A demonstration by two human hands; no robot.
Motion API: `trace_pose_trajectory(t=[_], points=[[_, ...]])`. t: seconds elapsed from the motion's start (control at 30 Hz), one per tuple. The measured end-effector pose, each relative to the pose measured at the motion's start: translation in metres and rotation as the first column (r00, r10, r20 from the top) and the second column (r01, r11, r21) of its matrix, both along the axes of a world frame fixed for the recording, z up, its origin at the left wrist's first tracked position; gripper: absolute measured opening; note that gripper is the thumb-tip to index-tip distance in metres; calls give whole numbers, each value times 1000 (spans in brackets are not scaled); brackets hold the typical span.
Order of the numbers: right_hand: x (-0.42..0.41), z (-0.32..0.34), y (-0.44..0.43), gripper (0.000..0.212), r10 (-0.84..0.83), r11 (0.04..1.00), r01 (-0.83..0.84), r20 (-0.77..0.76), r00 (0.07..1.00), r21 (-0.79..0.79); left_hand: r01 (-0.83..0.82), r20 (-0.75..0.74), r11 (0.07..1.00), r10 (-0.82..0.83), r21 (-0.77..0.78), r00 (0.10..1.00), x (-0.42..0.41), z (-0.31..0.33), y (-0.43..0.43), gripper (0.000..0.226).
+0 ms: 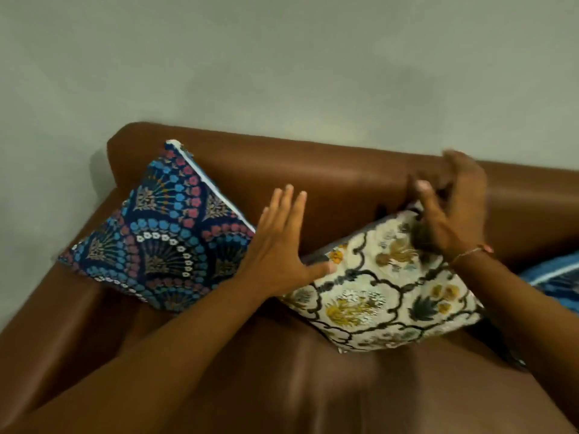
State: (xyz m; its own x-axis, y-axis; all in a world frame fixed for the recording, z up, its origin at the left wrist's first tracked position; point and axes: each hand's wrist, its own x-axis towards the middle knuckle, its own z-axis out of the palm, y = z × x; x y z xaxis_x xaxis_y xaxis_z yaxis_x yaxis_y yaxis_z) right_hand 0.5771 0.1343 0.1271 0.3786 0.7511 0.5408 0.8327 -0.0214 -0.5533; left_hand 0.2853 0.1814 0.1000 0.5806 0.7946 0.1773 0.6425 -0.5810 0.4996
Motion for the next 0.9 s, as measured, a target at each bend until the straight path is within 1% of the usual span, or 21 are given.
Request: trace_pose_trajectory(t=[0.03, 0.07, 0.1, 0.13, 0.17, 0.2, 0.23, 0.27, 0.3, 0.33, 0.4, 0.43, 0.5, 0.57, 0.63, 0.7, 0.77, 0.8, 0.83, 0.87, 0.9], points=[[32, -5, -25, 77, -75, 997, 73, -80, 994, -30, 12, -75, 996, -19, -92, 997, 21, -2, -8, 135], [57, -14, -51, 89, -137, 986, 119, -166, 977, -118, 8, -154, 983, -37, -185, 987, 39, -6, -15, 143], [74, -27, -73, 102, -170, 963, 107, -250, 953, -246, -5, -226, 964, -57, -265, 972, 49, -14, -19, 149], [87, -41, -95, 116, -176, 918, 34, -328, 928, -394, -24, -288, 947, -73, -319, 955, 59, -22, -25, 154], [96, -56, -112, 128, -138, 852, -66, -343, 929, -519, -49, -334, 939, -72, -339, 940, 66, -31, -30, 156], [102, -71, -120, 134, -45, 779, -152, -296, 954, -609, -83, -362, 942, -43, -324, 931, 69, -40, -34, 157], [106, -85, -122, 136, 70, 711, -197, -211, 975, -675, -117, -377, 953, 3, -281, 926, 72, -48, -37, 157], [108, -95, -118, 133, 152, 667, -198, -130, 980, -718, -146, -383, 961, 47, -234, 923, 73, -53, -38, 155], [109, -102, -113, 125, 160, 648, -176, -94, 983, -741, -171, -385, 964, 81, -205, 920, 77, -57, -39, 154], [109, -107, -109, 112, 140, 662, -160, -89, 986, -732, -194, -365, 961, 112, -196, 924, 79, -60, -41, 151], [110, -109, -101, 76, 111, 746, -147, -96, 989, -650, -232, -249, 948, 176, -216, 952, 82, -66, -44, 144], [108, -110, -100, 62, 118, 787, -145, -85, 989, -600, -249, -185, 938, 207, -241, 961, 79, -66, -46, 140], [109, -108, -101, 51, 124, 846, -123, -33, 992, -520, -260, -99, 924, 241, -282, 965, 76, -67, -47, 129], [112, -107, -101, 50, 118, 870, -106, -5, 993, -482, -264, -62, 913, 258, -311, 964, 73, -66, -45, 122], [114, -110, -100, 49, 103, 880, -84, 15, 995, -467, -259, -45, 907, 259, -331, 965, 74, -66, -45, 120], [112, -114, -98, 45, 95, 880, -81, 5, 996, -467, -260, -55, 907, 257, -332, 965, 76, -68, -45, 124], [104, -116, -98, 45, 98, 879, -95, -19, 995, -467, -266, -71, 909, 257, -321, 964, 76, -71, -44, 132], [102, -114, -99, 49, 103, 876, -109, -38, 994, -469, -263, -93, 914, 246, -310, 965, 76, -73, -42, 139], [101, -112, -101, 57, 110, 873, -126, -61, 992, -471, -267, -145, 920, 234, -286, 961, 78, -74, -40, 147], [104, -107, -105, 66, 120, 873, -141, -75, 990, -467, -279, -211, 928, 230, -246, 950, 82, -74, -41, 152], [109, -102, -111, 74, 145, 876, -160, -68, 987, -455, -296, -248, 937, 247, -185, 937, 90, -72, -46, 153]])
